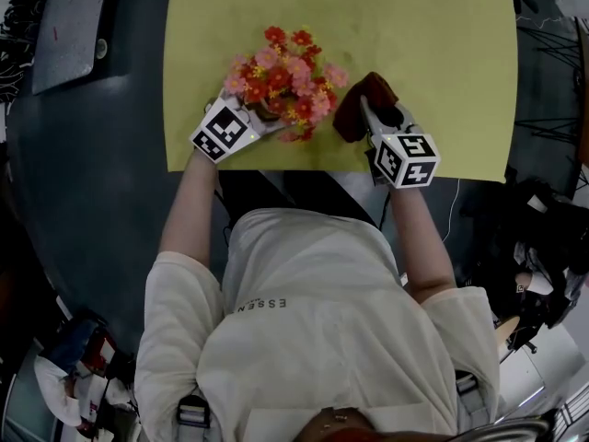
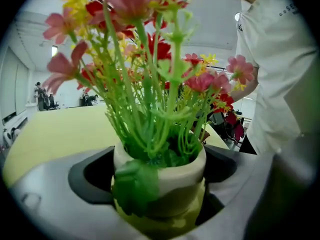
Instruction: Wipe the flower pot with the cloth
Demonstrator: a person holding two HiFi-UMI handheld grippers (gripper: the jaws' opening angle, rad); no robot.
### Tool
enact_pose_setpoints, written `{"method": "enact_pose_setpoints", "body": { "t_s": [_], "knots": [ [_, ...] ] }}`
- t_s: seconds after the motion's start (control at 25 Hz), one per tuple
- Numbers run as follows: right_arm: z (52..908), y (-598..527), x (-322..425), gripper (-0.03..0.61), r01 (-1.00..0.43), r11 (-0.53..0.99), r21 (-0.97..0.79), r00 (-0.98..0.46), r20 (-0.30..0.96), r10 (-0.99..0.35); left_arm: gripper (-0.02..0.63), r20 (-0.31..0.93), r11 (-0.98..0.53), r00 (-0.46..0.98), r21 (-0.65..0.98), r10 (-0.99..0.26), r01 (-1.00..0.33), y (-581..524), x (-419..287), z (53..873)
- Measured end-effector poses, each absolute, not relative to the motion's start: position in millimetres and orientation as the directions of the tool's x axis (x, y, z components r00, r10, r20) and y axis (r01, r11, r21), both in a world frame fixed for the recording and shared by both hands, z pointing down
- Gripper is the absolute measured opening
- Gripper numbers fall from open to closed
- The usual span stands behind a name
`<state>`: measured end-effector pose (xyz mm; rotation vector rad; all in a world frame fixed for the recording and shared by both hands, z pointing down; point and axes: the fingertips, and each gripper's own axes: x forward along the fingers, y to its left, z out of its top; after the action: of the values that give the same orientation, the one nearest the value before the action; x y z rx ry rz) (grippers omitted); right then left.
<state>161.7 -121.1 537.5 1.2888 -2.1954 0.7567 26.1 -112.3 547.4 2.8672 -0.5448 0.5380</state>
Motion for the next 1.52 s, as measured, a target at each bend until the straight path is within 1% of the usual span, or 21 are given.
{"method": "enact_pose_setpoints", "body": {
  "t_s": [0.04, 0.16, 0.24, 0.28, 0.4, 0.56, 0.72, 0.88, 1.04, 1.28, 1.52],
  "knots": [
    [538, -121, 162, 0.058, -0.888, 0.404, -0.221, -0.444, 0.645, -0.622, 0.531, 0.378, -0.919, 0.871, 0.105, -0.315, -0.379, -113, 26, 547],
    [538, -120, 163, 0.058, -0.884, 0.408, -0.227, -0.450, 0.645, -0.617, 0.536, 0.383, -0.924, 0.875, 0.118, -0.296, -0.364, -113, 26, 548],
    [539, -117, 165, 0.058, -0.882, 0.413, -0.225, -0.452, 0.648, -0.613, 0.540, 0.411, -0.927, 0.866, 0.113, -0.284, -0.357, -112, 28, 551],
    [540, -117, 165, 0.058, -0.881, 0.417, -0.223, -0.454, 0.649, -0.611, 0.554, 0.432, -0.928, 0.857, 0.106, -0.280, -0.356, -111, 29, 554],
    [540, -118, 167, 0.058, -0.876, 0.428, -0.222, -0.461, 0.647, -0.608, 0.554, 0.470, -0.929, 0.837, 0.086, -0.280, -0.360, -116, 32, 559],
    [540, -118, 162, 0.058, -0.866, 0.450, -0.219, -0.475, 0.642, -0.602, 0.560, 0.454, -0.919, 0.833, 0.068, -0.317, -0.387, -117, 30, 558],
    [536, -114, 157, 0.058, -0.846, 0.485, -0.220, -0.503, 0.631, -0.590, 0.560, 0.425, -0.890, 0.822, 0.077, -0.378, -0.449, -117, 33, 544],
    [528, -118, 144, 0.058, -0.819, 0.528, -0.224, -0.541, 0.608, -0.581, 0.560, 0.422, -0.830, 0.784, 0.118, -0.455, -0.545, -126, 33, 521],
    [517, -122, 126, 0.058, -0.796, 0.564, -0.222, -0.572, 0.583, -0.577, 0.560, 0.419, -0.784, 0.763, 0.168, -0.492, -0.597, -124, 35, 489],
    [504, -128, 100, 0.058, -0.761, 0.612, -0.217, -0.614, 0.548, -0.568, 0.560, 0.397, -0.747, 0.751, 0.203, -0.528, -0.633, -130, 38, 445],
    [472, -109, 65, 0.058, -0.718, 0.652, -0.246, -0.680, 0.450, -0.579, 0.561, 0.393, -0.737, 0.733, 0.177, -0.555, -0.652, -129, 34, 415]
  ]
}}
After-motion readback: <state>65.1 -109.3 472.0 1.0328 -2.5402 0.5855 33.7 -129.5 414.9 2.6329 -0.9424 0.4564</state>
